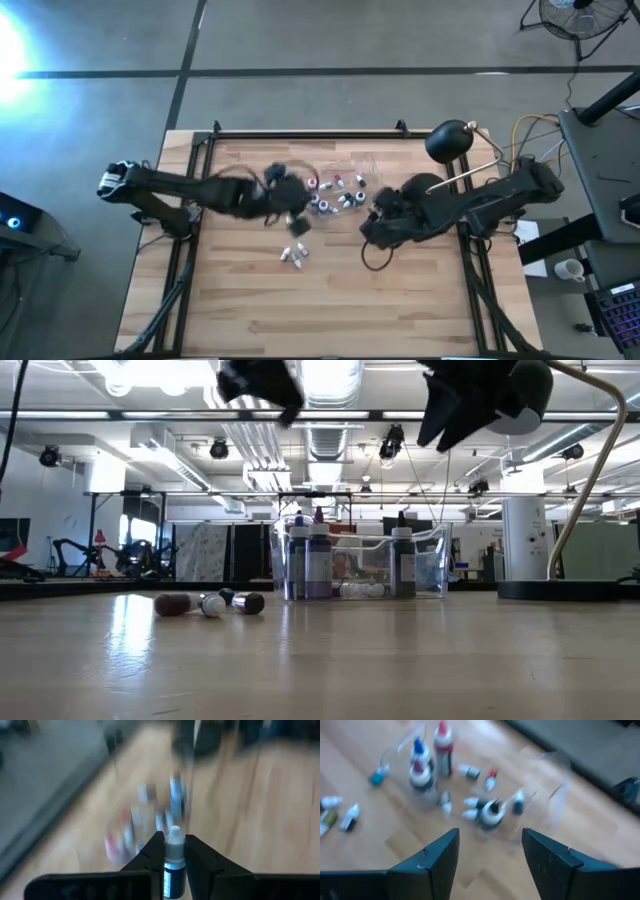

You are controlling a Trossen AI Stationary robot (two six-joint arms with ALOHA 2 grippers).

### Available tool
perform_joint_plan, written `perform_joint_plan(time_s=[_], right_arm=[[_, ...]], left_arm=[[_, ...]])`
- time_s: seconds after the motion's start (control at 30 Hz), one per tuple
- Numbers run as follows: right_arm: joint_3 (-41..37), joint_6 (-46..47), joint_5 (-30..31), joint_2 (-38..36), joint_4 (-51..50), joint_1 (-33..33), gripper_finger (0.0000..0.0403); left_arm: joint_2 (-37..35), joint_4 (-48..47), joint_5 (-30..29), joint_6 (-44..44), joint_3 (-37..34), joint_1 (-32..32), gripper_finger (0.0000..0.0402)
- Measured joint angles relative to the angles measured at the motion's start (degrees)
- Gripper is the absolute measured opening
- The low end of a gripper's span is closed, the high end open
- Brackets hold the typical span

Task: Pick & Place food coloring
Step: Put the small black food coloring bottle into the transparent bin, then put the small blue food coloring bottle into the transparent bin

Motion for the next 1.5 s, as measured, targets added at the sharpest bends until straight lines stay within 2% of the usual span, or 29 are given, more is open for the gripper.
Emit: perform_joint_plan(time_s=[0.1,0.17,0.23,0.33,0.4,0.53,0.63,0.73,0.87,1.03,1.1,1.17,1.23,1.4,1.5], right_arm=[[-0.04,-0.76,2.46,-3.67,-0.55,-0.80,0.0210],[-0.18,-0.87,3.89,-5.78,-0.54,-0.96,0.0210],[-0.52,-0.48,5.01,-7.37,-0.59,-0.95,0.0210],[-0.99,1.48,5.41,-9.01,-0.65,-0.87,0.0210],[-1.32,3.35,5.21,-9.60,-0.89,-0.87,0.0210],[-2.48,4.91,3.26,-9.83,-1.75,-0.65,0.0210],[-4.30,3.96,-1.04,-9.27,-1.66,-0.89,0.0210],[-6.41,4.30,-4.06,-7.93,-1.37,-1.09,0.0210],[-8.78,5.32,-6.37,-6.13,0.75,-1.09,0.0210],[-10.37,5.63,-7.07,-3.85,3.39,-1.33,0.0210],[-10.50,5.62,-7.26,-3.30,4.60,-1.30,0.0210],[-10.75,5.33,-8.25,-3.12,4.85,-1.29,0.0210],[-10.75,4.27,-9.09,-3.08,5.07,-1.27,0.0210],[-9.67,0.84,-10.00,-3.12,4.82,-1.27,0.0210],[-9.19,0.37,-10.00,-3.12,4.86,-1.29,0.0210]], left_arm=[[1.57,11.88,0.41,7.92,2.11,6.32,0.0039],[3.88,17.98,2.60,9.06,2.67,11.32,0.0052],[6.30,21.15,9.64,8.58,3.90,16.23,0.0073],[10.55,19.24,19.93,4.44,6.06,20.70,0.0112],[12.61,15.34,23.54,4.91,7.52,21.69,0.0138],[12.29,2.51,22.52,11.69,12.65,21.21,0.0175],[9.45,-8.21,22.61,18.05,15.34,19.44,0.0184],[7.16,-17.39,23.16,18.65,14.21,17.54,0.0185],[4.23,-22.86,24.11,11.54,6.95,14.44,0.0185],[2.92,-15.95,19.62,-11.92,-6.02,10.96,0.0186],[3.02,-12.89,21.00,-13.98,-10.41,10.40,0.0186],[2.90,-9.56,21.83,-7.30,-13.86,8.55,0.0186],[2.82,-9.11,21.60,4.72,-16.54,6.68,0.0186],[3.04,-4.47,13.95,31.59,-20.30,5.31,0.0186],[3.81,2.22,14.39,40.62,-22.14,6.17,0.0186]])
